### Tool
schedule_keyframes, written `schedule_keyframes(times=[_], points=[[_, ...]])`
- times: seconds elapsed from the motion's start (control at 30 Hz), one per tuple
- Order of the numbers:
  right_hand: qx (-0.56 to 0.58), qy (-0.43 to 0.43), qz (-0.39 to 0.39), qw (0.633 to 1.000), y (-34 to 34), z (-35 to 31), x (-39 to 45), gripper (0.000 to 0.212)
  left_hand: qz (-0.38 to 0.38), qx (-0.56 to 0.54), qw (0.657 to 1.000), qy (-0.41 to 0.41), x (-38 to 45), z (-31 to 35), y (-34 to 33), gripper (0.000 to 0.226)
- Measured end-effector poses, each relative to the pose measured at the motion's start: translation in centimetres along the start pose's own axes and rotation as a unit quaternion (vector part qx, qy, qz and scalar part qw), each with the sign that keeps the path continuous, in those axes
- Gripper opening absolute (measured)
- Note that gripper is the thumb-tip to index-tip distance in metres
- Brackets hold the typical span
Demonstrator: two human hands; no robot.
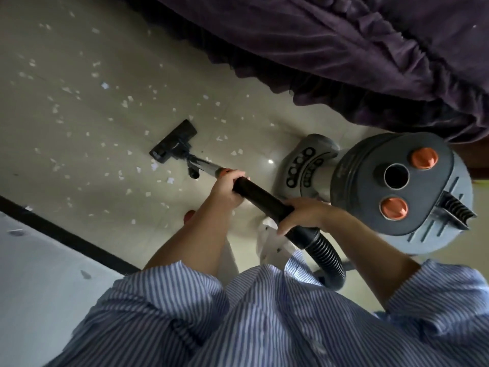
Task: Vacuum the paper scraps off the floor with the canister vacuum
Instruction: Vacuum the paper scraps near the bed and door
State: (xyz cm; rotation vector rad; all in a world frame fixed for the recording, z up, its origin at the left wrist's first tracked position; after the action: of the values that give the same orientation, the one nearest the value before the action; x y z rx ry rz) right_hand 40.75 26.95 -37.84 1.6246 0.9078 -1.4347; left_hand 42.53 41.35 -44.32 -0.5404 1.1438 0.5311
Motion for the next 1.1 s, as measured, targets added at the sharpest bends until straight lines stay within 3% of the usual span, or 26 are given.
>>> schedule_keyframes(times=[0.07, 0.17, 0.37, 0.47, 0.83, 1.1], points=[[-0.018, -0.023, 0.029, 0.999, -0.4, -1.5, -0.6, 0.037, -0.005, 0.018, 1.0, 0.004, -0.2, 0.5, 0.6, 0.03], [-0.031, -0.04, 0.064, 0.997, -1.4, -4.4, -1.8, 0.042, -0.036, 0.044, 0.998, 0.016, -0.7, 2.0, 2.1, 0.034], [-0.059, -0.029, 0.109, 0.992, -2.3, -11.5, -6.0, 0.039, -0.091, 0.05, 0.994, -0.03, -2.5, 8.1, 5.6, 0.035], [-0.065, -0.009, 0.126, 0.99, -2.7, -15.2, -8.5, 0.026, -0.104, 0.039, 0.993, -0.043, -3.9, 11.7, 7.4, 0.034], [-0.129, 0.108, 0.15, 0.974, -3.3, -31.0, -9.7, 0.019, -0.045, -0.066, 0.991, -0.105, -4.6, 25.7, 15.1, 0.03], [-0.189, 0.162, 0.132, 0.96, -0.4, -46.8, -7.8, 0.016, 0.003, -0.129, 0.979, -0.155, -1.6, 39.8, 19.6, 0.034]])
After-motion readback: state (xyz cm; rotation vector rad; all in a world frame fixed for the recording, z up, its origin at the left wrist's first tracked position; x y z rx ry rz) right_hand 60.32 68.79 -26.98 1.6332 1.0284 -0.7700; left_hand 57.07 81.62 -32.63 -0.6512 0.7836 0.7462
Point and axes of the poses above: each hand's wrist, its own x-axis towards the middle knuckle, its own y-axis out of the back of the hand, z = x × y, the point moved 5 cm from there along x, towards the middle knuckle, and after that the axes turned 10 degrees about -y, right-handed, at the moved point
